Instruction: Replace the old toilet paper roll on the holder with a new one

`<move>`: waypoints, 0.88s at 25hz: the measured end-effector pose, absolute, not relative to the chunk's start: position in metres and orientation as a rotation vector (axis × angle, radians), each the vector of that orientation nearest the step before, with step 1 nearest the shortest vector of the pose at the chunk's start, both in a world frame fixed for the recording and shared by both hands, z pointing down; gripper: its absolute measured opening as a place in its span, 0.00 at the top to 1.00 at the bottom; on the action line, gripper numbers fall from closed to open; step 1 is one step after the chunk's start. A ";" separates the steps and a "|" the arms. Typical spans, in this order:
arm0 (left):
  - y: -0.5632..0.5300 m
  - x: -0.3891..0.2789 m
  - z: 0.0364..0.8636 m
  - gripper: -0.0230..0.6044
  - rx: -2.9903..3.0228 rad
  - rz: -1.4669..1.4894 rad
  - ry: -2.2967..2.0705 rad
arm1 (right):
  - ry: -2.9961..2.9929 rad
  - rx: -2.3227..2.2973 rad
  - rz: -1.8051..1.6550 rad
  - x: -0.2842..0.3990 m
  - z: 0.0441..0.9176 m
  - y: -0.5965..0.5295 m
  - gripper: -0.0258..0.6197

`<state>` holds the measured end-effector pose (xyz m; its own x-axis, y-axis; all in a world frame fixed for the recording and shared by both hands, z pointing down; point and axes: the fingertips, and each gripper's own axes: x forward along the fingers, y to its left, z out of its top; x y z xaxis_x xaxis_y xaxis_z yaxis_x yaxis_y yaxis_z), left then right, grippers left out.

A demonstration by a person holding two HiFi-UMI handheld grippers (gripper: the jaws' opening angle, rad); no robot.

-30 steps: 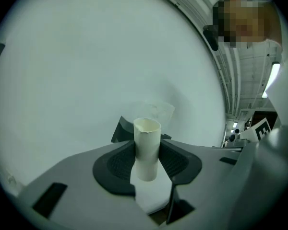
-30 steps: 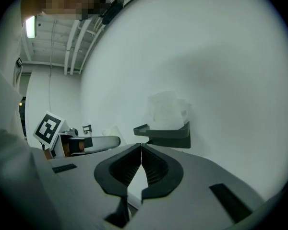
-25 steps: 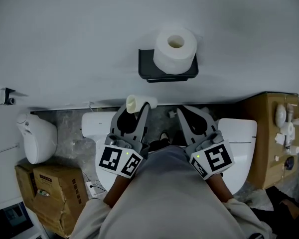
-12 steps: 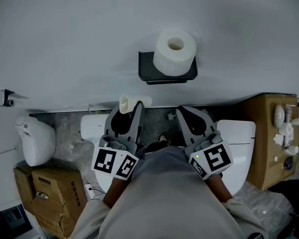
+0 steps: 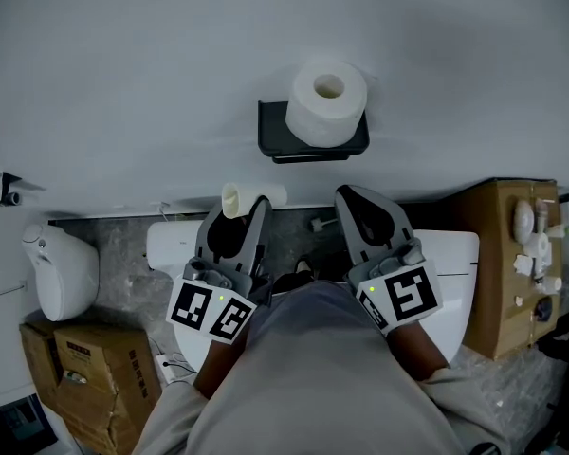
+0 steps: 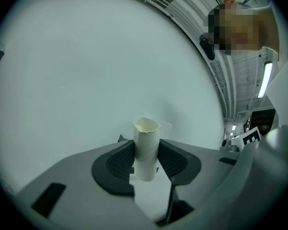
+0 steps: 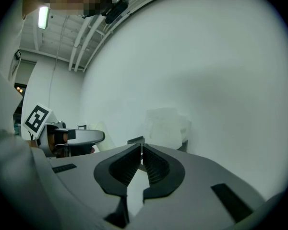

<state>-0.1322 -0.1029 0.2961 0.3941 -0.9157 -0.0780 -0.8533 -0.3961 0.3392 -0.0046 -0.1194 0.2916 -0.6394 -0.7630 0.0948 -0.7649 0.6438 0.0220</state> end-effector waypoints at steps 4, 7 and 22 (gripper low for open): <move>-0.102 -0.132 0.297 0.73 2.402 -0.389 -1.541 | -2.737 1.400 -0.041 0.003 0.269 -0.141 0.90; -0.103 -0.133 0.298 0.73 2.391 -0.400 -1.528 | -2.732 1.449 -0.071 0.003 0.256 -0.155 0.72; -0.098 -0.144 0.302 0.73 2.355 -0.447 -1.527 | -2.623 1.510 -0.048 -0.026 0.257 -0.224 0.33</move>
